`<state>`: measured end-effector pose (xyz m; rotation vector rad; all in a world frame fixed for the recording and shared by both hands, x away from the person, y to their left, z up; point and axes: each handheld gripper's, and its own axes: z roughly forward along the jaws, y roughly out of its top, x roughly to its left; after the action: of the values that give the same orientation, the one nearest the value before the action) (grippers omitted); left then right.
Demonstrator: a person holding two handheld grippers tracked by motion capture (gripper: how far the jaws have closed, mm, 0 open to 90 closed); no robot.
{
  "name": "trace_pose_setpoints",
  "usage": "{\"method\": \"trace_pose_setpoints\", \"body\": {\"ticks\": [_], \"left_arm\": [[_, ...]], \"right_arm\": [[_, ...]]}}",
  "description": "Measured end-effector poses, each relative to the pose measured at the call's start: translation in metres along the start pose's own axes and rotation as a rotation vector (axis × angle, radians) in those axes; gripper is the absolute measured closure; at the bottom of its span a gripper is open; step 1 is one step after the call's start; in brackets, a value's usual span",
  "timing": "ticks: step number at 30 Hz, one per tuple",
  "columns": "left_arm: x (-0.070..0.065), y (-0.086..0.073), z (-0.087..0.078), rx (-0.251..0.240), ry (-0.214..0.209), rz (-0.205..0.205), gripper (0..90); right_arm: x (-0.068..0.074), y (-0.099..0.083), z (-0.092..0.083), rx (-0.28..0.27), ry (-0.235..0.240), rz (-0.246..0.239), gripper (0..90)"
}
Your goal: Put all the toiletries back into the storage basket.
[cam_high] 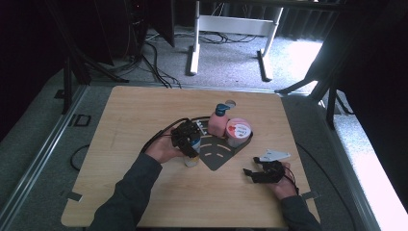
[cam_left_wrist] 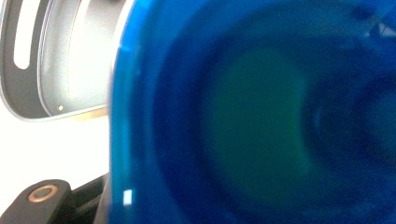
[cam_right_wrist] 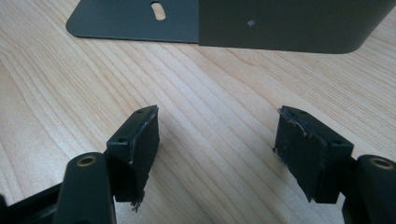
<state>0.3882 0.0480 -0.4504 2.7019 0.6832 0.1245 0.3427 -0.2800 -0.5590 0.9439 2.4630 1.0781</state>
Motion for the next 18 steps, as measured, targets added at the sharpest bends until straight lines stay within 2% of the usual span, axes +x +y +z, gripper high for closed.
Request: {"method": "trace_pose_setpoints", "body": {"ticks": [12, 18], "left_arm": [[-0.001, 0.01, -0.001, -0.011, -0.002, 0.002, 54.9], [0.002, 0.014, -0.003, -0.036, 0.008, -0.025, 55.0]], "right_arm": [[0.0, 0.0, 0.0, -0.001, 0.0, -0.002, 30.2], [0.0, 0.0, 0.0, -0.002, -0.001, -0.004, 30.2]]}}
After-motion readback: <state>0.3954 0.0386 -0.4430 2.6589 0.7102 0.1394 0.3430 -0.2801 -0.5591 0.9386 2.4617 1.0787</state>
